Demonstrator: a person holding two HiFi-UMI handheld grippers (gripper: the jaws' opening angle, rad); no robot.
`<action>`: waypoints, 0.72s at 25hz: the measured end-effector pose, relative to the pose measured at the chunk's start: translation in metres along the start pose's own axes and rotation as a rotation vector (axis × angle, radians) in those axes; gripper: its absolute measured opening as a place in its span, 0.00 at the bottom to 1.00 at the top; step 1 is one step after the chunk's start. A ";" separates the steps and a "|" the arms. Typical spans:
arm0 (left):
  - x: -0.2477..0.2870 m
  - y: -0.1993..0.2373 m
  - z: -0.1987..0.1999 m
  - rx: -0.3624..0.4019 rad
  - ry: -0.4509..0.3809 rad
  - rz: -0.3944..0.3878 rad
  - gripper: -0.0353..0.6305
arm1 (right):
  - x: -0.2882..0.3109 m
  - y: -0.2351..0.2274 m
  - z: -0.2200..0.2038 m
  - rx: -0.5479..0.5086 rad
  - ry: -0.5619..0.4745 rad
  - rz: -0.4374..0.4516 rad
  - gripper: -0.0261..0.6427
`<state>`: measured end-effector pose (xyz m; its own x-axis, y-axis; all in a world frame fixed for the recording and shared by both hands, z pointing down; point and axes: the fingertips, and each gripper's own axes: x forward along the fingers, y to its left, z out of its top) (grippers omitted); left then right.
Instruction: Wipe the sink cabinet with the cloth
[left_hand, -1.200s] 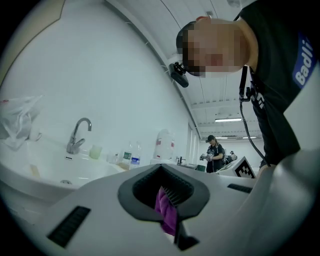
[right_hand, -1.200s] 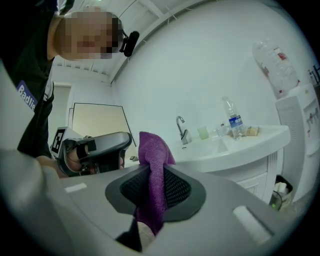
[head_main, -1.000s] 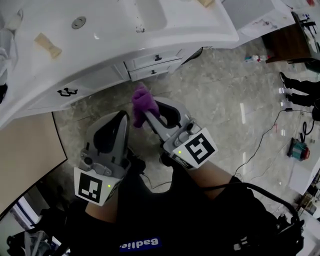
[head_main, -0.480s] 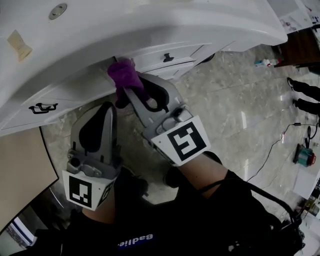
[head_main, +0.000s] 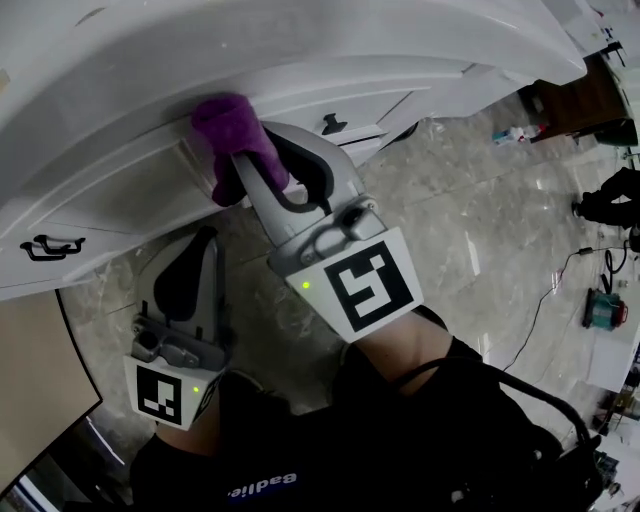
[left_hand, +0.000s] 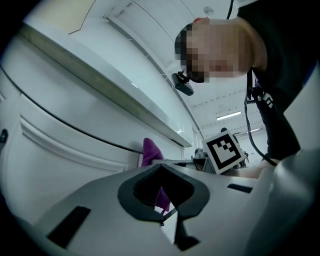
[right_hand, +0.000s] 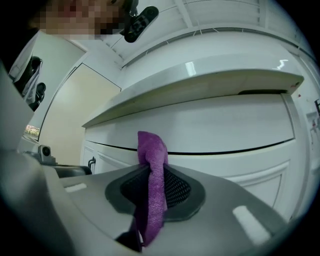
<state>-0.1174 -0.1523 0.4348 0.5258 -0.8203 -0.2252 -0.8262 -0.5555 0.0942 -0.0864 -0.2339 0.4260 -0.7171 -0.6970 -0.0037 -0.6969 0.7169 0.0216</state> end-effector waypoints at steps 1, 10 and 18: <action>0.000 -0.001 -0.006 -0.001 0.005 -0.007 0.06 | -0.003 -0.006 -0.001 0.003 0.000 -0.009 0.13; 0.014 -0.022 -0.029 -0.009 0.009 -0.067 0.06 | -0.058 -0.117 0.002 0.041 0.012 -0.210 0.13; 0.021 -0.041 -0.041 -0.038 0.042 -0.121 0.06 | -0.118 -0.227 0.001 0.090 0.012 -0.435 0.13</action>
<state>-0.0642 -0.1520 0.4662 0.6295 -0.7518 -0.1964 -0.7485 -0.6546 0.1061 0.1566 -0.3139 0.4202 -0.3572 -0.9338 0.0187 -0.9324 0.3553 -0.0661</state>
